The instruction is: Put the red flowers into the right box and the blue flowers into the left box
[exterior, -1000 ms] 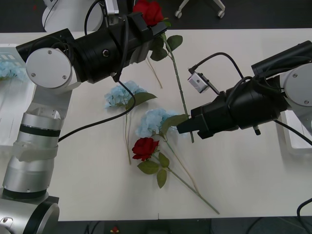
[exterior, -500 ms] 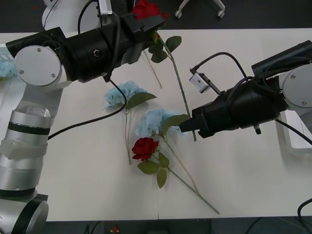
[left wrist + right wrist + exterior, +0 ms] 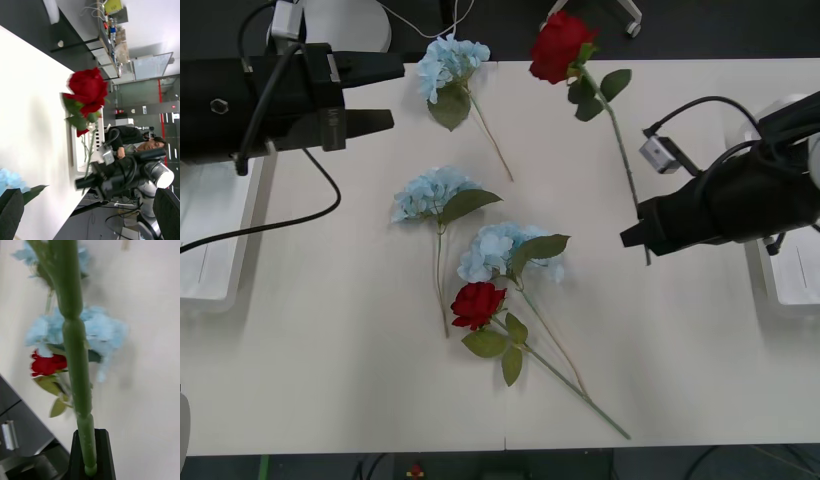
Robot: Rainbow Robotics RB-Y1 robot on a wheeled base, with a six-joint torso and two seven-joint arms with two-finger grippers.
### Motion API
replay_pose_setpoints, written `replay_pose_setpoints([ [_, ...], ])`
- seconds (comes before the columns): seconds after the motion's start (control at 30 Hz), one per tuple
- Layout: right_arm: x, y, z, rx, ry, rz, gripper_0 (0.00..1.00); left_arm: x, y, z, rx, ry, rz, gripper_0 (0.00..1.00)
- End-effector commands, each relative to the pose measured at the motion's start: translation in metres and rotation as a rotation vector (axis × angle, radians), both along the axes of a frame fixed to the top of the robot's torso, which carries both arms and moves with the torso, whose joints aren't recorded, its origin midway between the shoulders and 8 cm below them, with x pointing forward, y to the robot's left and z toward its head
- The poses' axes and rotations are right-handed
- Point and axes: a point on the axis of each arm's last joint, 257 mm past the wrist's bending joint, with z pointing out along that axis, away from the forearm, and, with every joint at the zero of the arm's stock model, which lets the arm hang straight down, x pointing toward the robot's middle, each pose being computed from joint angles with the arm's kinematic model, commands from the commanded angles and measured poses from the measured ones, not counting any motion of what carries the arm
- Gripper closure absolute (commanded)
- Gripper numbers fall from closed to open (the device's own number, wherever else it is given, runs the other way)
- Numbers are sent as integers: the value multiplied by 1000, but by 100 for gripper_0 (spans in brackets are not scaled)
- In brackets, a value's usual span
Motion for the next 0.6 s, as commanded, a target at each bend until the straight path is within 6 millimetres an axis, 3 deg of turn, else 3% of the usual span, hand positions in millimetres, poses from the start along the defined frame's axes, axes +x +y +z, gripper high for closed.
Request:
replay_pose_setpoints([
  [0.03,38,-88,38,-105,-61,-175,100,5,49,-6,98,-60,77,0],
  [0.1,43,-120,43,-138,-60,-231,100,7,58,-18,157,-48,94,0],
  [0.17,45,-166,44,-190,-35,-305,100,11,71,-39,266,-50,116,0],
  [0.2,46,-177,46,-200,-32,-324,100,13,75,-45,297,-58,121,0],
  [0.27,47,-222,49,-247,-14,-406,100,17,85,-69,428,-75,127,0],
  [0.43,36,-318,49,-330,45,-593,100,29,93,-112,658,-93,130,0],
  [0.47,33,-328,47,-337,55,-612,100,31,93,-116,677,-94,135,0],
  [0.53,24,-366,42,-383,79,-684,100,41,88,-121,718,-104,160,0],
  [0.6,19,-386,37,-412,93,-725,100,49,81,-120,718,-99,189,0],
])
